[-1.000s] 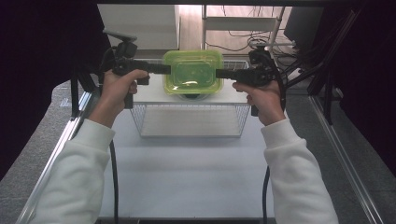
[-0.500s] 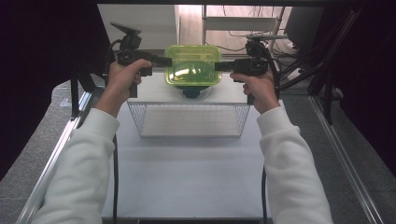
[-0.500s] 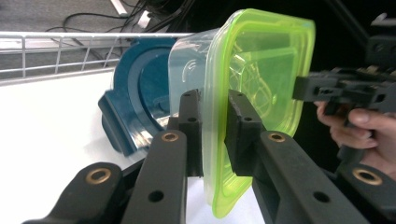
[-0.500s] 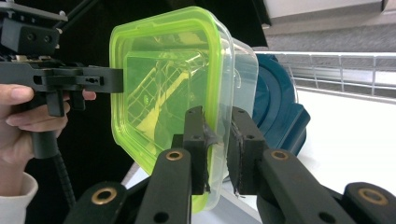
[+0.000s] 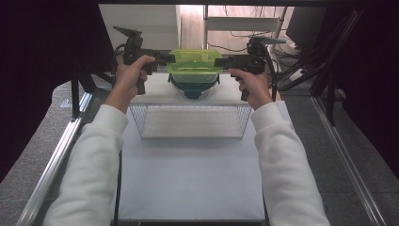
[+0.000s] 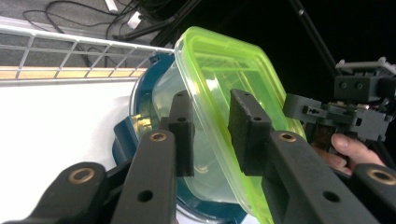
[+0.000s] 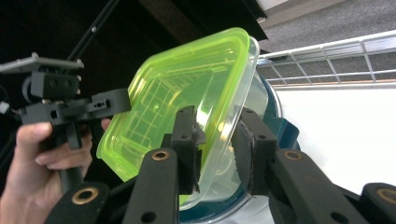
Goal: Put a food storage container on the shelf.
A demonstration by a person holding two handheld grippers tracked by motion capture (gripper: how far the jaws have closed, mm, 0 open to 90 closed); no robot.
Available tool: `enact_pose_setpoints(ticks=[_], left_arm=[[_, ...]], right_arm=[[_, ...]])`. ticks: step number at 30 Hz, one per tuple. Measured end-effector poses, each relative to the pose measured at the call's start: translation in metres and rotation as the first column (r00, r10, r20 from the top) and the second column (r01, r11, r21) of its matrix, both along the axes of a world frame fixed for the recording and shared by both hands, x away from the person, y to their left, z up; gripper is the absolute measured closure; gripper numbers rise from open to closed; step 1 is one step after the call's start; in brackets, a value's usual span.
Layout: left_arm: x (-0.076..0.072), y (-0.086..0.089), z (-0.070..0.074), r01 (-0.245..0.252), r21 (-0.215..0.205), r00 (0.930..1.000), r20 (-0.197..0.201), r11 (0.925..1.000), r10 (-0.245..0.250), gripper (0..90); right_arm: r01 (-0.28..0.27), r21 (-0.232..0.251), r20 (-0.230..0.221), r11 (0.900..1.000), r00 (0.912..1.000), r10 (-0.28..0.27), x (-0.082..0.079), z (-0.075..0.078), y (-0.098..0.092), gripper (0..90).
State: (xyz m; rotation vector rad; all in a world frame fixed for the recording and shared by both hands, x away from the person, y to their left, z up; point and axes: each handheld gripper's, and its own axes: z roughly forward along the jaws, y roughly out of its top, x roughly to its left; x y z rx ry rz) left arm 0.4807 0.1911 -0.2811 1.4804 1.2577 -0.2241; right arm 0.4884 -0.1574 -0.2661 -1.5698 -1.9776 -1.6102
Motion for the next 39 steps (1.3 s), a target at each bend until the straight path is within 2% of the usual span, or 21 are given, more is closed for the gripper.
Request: enact_pose_setpoints(ticks=[3,5,7,8,10,13,14,17,18,19,21,23,24,26,30,33,35,39], left_arm=[[0.001,0.000,-0.002,-0.003,-0.013,1.0000,0.001,0.9999,0.003,66.7],[0.002,-0.001,-0.004,-0.027,-0.001,0.9996,0.003,0.9996,0.027,57.2],[0.001,-0.001,-0.003,-0.056,0.025,0.9978,0.036,0.9981,0.055,43.6],[-0.001,0.000,-0.001,-0.075,0.039,0.9953,0.064,0.9964,0.073,35.0],[-0.007,0.004,0.004,-0.103,0.039,0.9890,0.111,0.9939,0.098,25.2],[-0.019,0.012,0.012,-0.114,0.057,0.9799,0.171,0.9918,0.103,20.0],[-0.025,0.014,0.015,-0.120,0.075,0.9766,0.188,0.9899,0.104,19.7],[-0.045,0.018,0.020,-0.106,0.148,0.9663,0.249,0.9833,0.067,17.6],[-0.055,0.019,0.020,-0.112,0.180,0.9586,0.279,0.9773,0.058,16.5],[-0.061,0.019,0.020,-0.110,0.200,0.9545,0.294,0.9736,0.047,15.9],[-0.076,0.022,0.017,-0.094,0.213,0.9498,0.312,0.9725,0.024,14.8],[-0.092,0.025,0.012,-0.094,0.225,0.9444,0.328,0.9697,0.015,13.6],[-0.100,0.027,0.008,-0.106,0.242,0.9403,0.340,0.9646,0.018,13.4],[-0.114,0.031,-0.001,-0.109,0.249,0.9367,0.350,0.9625,0.015,12.5],[-0.142,0.034,-0.025,-0.101,0.276,0.9353,0.354,0.9558,-0.003,12.8],[-0.161,0.033,-0.044,-0.085,0.296,0.9344,0.355,0.9514,-0.027,13.2],[-0.172,0.032,-0.056,-0.088,0.321,0.9335,0.357,0.9430,-0.034,13.5],[-0.192,0.029,-0.083,-0.098,0.345,0.9317,0.362,0.9335,-0.036,14.3]], right_arm=[[0.010,0.006,0.001,1.000,1.0000,-0.010,0.001,-0.001,0.001,68.9],[0.022,0.013,0.012,1.000,0.9997,-0.022,0.002,-0.002,0.002,57.4],[0.034,0.012,0.021,0.999,0.9992,-0.034,0.002,-0.002,0.003,44.4],[0.048,0.011,0.030,0.999,0.9984,-0.049,0.001,-0.001,0.003,36.3],[0.060,0.010,0.094,0.998,0.9937,-0.060,-0.004,0.004,-0.001,30.7],[0.077,-0.012,0.175,0.997,0.9818,-0.073,-0.015,0.012,-0.009,25.7],[0.064,-0.017,0.202,0.998,0.9776,-0.059,-0.019,0.013,-0.013,25.6],[0.017,-0.044,0.264,0.999,0.9646,-0.005,-0.034,0.016,-0.025,25.4],[0.003,-0.060,0.287,0.998,0.9578,0.014,-0.040,0.016,-0.029,25.4],[-0.013,-0.084,0.312,0.996,0.9494,0.039,-0.047,0.016,-0.033,24.9],[-0.031,-0.114,0.346,0.993,0.9355,0.069,-0.057,0.014,-0.039,24.4],[-0.053,-0.153,0.367,0.987,0.9242,0.106,-0.070,0.010,-0.044,23.6],[-0.059,-0.169,0.381,0.984,0.9168,0.120,-0.076,0.007,-0.047,23.4],[-0.068,-0.192,0.394,0.979,0.9085,0.141,-0.089,0.001,-0.052,23.3],[-0.074,-0.238,0.408,0.968,0.8974,0.169,-0.117,-0.020,-0.064,23.3],[-0.081,-0.257,0.410,0.963,0.8932,0.184,-0.132,-0.036,-0.070,23.3],[-0.085,-0.268,0.409,0.960,0.8916,0.194,-0.142,-0.049,-0.073,23.3],[-0.074,-0.291,0.409,0.954,0.8917,0.194,-0.158,-0.074,-0.080,23.3]])
